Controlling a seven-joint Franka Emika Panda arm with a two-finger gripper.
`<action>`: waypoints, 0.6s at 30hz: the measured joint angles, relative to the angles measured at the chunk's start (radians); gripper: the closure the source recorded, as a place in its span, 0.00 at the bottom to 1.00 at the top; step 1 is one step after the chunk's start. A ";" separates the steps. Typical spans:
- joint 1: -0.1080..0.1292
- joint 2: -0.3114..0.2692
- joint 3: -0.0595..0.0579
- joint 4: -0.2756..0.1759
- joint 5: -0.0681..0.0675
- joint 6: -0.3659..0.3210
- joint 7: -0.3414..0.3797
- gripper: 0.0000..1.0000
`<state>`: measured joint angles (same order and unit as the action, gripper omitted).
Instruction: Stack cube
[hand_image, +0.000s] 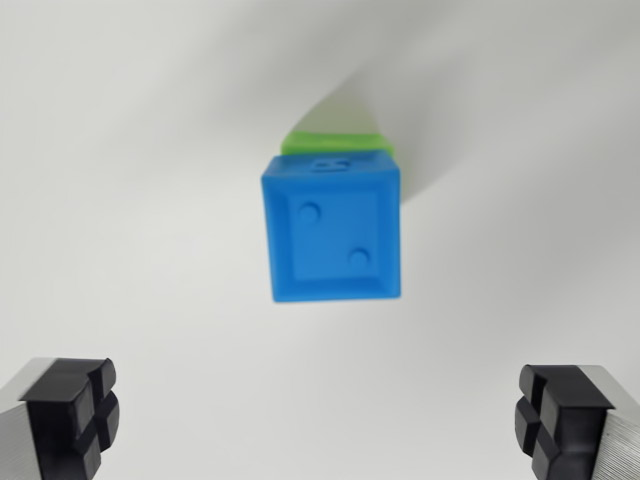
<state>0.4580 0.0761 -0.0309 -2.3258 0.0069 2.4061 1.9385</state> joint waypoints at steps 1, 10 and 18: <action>0.000 -0.009 0.000 0.003 0.000 -0.012 0.000 0.00; 0.000 -0.076 0.000 0.038 -0.003 -0.114 0.002 0.00; 0.000 -0.121 0.000 0.075 -0.004 -0.195 0.003 0.00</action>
<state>0.4580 -0.0454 -0.0309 -2.2509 0.0033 2.2111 1.9410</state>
